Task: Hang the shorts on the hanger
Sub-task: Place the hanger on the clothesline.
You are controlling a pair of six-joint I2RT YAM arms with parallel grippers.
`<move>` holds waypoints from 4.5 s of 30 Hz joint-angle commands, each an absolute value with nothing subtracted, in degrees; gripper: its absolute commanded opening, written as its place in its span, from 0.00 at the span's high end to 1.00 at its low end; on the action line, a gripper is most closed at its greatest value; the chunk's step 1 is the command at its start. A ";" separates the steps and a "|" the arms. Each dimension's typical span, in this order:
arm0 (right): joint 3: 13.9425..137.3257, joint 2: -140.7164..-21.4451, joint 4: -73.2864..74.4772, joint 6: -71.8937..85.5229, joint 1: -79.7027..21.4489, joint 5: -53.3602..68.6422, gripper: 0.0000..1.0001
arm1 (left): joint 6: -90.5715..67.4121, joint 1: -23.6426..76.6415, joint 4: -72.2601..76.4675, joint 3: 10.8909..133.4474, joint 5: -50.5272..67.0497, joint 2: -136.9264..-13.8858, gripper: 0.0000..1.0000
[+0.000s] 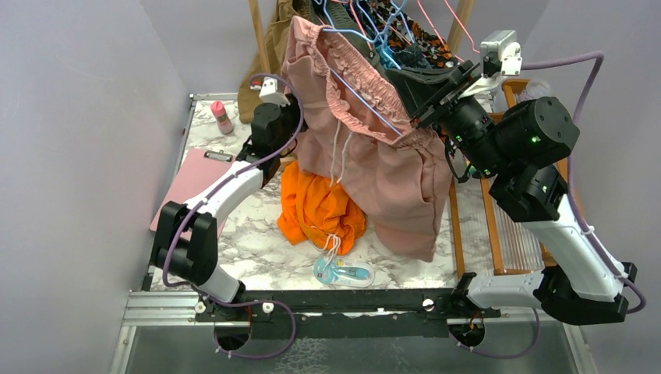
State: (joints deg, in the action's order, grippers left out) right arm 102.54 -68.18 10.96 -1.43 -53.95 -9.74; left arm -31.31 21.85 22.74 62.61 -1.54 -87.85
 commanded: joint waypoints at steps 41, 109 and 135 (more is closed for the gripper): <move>82.46 -70.66 -21.94 -2.10 -54.05 -15.29 0.99 | -34.98 15.90 28.30 72.13 0.64 -100.31 0.69; 126.83 -110.74 -6.74 5.52 -43.68 -18.04 0.99 | -23.55 17.16 -16.27 35.84 -22.72 -41.80 0.08; 138.83 -125.29 -16.65 7.70 -42.19 -14.63 0.99 | -23.38 20.85 -17.05 35.95 -25.81 -43.27 0.08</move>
